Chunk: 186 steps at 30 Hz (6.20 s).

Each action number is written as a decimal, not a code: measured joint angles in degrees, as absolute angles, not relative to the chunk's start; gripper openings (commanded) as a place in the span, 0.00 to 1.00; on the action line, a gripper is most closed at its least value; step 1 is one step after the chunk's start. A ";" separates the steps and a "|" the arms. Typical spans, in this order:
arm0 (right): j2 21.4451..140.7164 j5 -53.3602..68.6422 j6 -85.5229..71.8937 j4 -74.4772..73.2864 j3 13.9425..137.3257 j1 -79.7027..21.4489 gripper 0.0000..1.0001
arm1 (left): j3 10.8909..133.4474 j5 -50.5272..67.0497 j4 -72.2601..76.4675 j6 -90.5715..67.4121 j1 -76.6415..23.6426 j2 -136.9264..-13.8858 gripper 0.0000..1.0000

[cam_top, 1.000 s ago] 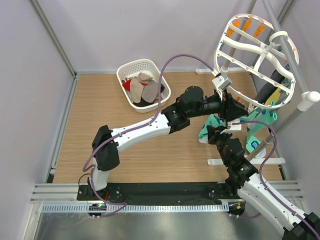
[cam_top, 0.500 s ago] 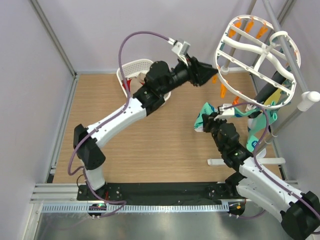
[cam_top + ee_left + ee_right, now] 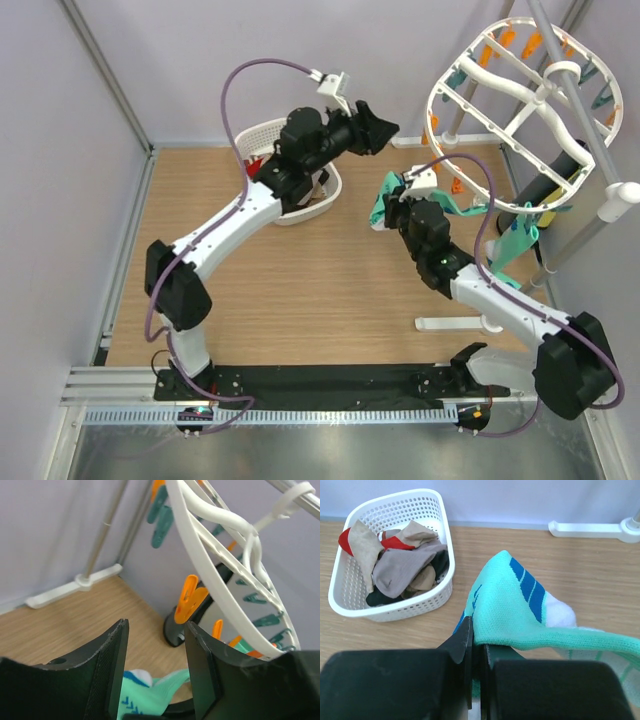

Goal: Remove the socks clipped to the hanger
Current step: Adjust the hanger on the clothesline.

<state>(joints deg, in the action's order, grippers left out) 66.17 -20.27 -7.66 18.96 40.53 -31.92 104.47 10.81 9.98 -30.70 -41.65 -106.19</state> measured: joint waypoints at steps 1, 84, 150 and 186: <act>67.99 -20.23 -7.25 19.22 42.02 -31.90 0.01 | 103.39 9.45 8.88 -30.06 -41.25 -104.57 0.54; 50.59 -20.58 -13.85 -47.22 87.92 -31.27 0.62 | 107.87 19.09 24.12 -46.81 -31.09 -116.44 0.73; 66.48 -32.84 -5.54 -68.99 119.09 -29.82 0.81 | 96.23 25.52 39.22 -45.39 -51.29 -112.09 0.68; 69.89 -30.63 2.81 -70.30 105.73 -26.92 0.70 | 131.35 29.74 25.30 -69.97 -39.99 -131.70 0.60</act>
<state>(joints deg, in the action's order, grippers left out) 69.89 -30.63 2.81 -70.30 105.73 -26.92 131.35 29.74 25.30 -69.97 -39.99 -131.70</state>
